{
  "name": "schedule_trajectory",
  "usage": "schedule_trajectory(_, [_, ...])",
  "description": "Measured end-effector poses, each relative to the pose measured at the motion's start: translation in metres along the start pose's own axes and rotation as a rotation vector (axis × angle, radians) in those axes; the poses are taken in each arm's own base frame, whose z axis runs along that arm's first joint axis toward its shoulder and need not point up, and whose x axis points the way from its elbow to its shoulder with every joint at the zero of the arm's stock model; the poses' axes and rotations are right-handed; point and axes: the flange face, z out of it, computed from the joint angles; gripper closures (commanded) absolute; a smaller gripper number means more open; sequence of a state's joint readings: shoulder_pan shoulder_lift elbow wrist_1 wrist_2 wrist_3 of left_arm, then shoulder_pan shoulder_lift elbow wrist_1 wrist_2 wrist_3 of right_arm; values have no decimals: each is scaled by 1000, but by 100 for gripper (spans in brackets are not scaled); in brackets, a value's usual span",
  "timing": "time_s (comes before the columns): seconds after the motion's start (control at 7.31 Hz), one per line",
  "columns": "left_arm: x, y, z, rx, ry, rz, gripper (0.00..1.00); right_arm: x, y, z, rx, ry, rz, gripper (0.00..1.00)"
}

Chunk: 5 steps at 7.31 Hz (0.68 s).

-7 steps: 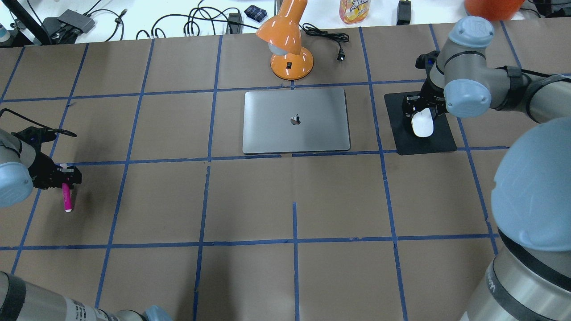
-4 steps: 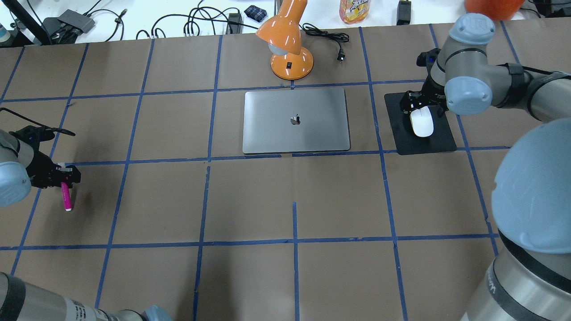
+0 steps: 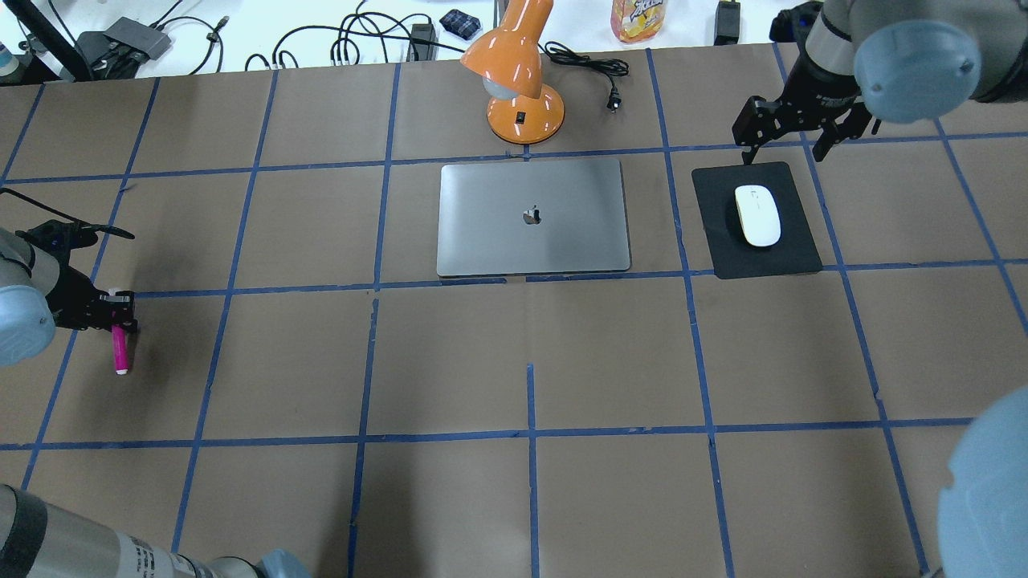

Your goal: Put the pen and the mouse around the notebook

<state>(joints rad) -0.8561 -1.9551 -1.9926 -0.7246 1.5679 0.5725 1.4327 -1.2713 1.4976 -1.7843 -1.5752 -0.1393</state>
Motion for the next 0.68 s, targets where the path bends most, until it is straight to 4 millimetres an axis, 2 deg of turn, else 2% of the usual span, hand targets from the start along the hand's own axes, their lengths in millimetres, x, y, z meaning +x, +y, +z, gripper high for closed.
schedule_trajectory(0.27, [0,-1,0,-2,1,0,100,-55,40,-86,-34,0,66,0])
schedule_trajectory(0.41, [1,-1,-3,-9,4,-2,100,-82,64,-116,-62,6,101,0])
schedule_trajectory(0.55, [4,-1,-11,-31,24,-11,100,-101,82,-136,-68,9,113,3])
schedule_trajectory(0.68, [5,-4,-27,-61,56,-41,100,-111,96,-149,-61,4,109,2])
